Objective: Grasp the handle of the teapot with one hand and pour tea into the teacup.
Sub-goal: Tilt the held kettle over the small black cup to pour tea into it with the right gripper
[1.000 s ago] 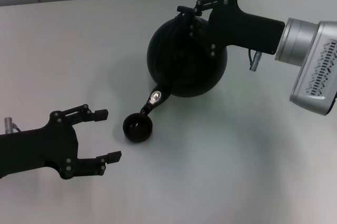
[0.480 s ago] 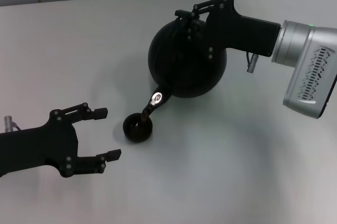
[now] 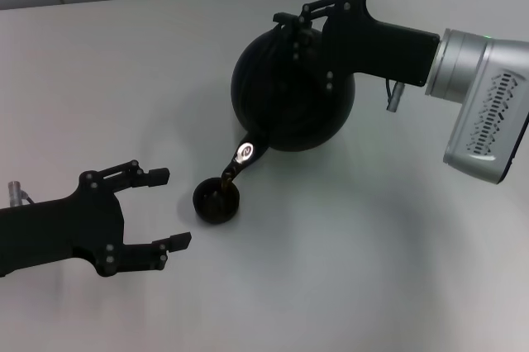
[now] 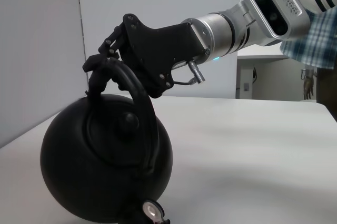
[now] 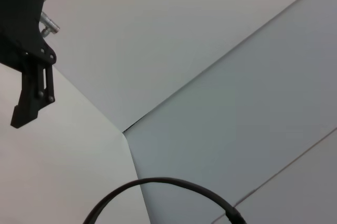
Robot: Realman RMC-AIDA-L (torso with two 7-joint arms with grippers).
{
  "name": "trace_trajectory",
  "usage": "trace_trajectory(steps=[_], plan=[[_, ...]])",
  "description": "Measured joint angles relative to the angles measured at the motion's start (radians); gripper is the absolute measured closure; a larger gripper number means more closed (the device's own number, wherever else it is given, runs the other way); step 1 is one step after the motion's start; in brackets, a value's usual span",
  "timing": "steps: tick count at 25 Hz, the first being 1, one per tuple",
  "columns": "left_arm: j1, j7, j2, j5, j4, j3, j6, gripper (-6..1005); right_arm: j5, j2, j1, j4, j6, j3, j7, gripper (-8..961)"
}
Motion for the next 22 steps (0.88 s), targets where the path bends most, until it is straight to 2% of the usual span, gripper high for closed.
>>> trace_trajectory(steps=[7,15,19,22], plan=[[0.001,0.001,0.0,0.0,0.0,0.0,-0.001,137,0.01,0.002,-0.006,0.023,0.0,0.012,0.066,866],[0.006,0.001,-0.001,0.0,0.0,0.0,-0.001,137,0.09,0.0,-0.041,0.051,-0.006,0.015,0.161,851],[0.005,0.001,-0.001,0.0,0.0,0.0,0.0,137,0.175,0.0,-0.062,0.067,-0.003,0.016,0.199,843],[0.006,0.001,-0.002,0.0,0.0,0.0,0.001,137,0.309,0.0,-0.085,0.091,-0.005,0.016,0.285,837]])
